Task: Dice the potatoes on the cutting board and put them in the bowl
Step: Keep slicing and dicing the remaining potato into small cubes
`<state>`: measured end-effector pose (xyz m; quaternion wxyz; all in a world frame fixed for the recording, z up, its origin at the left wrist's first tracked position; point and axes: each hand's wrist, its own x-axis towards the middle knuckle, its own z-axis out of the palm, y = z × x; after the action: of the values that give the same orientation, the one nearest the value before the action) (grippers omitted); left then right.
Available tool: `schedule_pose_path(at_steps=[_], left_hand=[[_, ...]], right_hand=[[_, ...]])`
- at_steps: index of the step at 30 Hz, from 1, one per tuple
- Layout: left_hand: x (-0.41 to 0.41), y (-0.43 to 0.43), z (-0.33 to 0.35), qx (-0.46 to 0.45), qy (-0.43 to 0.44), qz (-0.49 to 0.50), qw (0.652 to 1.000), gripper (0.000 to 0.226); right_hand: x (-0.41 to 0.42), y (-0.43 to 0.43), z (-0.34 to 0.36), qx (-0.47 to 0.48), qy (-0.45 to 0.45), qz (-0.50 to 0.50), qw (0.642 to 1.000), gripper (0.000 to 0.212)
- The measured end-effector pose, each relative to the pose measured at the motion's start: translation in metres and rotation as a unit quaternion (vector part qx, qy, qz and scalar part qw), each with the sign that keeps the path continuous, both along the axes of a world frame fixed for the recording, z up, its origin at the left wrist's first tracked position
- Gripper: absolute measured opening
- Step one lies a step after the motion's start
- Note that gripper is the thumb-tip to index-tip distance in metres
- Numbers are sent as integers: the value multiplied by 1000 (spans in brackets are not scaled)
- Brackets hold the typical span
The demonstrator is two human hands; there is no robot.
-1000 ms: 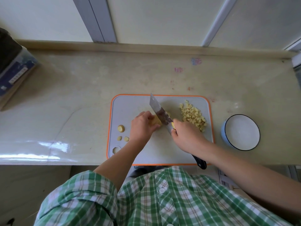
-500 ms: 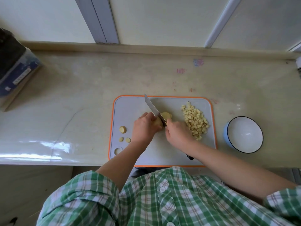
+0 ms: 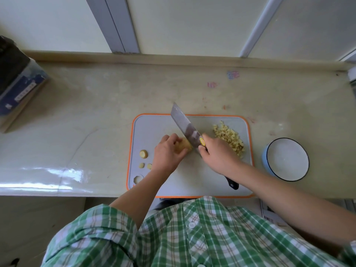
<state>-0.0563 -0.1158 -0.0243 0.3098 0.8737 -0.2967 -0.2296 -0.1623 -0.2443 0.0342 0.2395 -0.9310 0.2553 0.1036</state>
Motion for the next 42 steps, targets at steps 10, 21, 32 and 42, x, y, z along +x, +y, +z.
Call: schedule_pose_path(at_steps=[10,21,32,42], left_hand=[[1,-2,-2,-4,7,14,1000,33],[-2,-4,1,1,13,17,1000,33],[-1,-1,0,3,31,23,999,34],[1,-2,0,3,27,21,999,35]], right_hand=[[-10,8,9,-20,58,33,998,18],[7,20,-14,-22,52,25,998,10],[5,13,-45,-25,19,3,999,18],[1,-1,1,-1,19,3,1000,18]])
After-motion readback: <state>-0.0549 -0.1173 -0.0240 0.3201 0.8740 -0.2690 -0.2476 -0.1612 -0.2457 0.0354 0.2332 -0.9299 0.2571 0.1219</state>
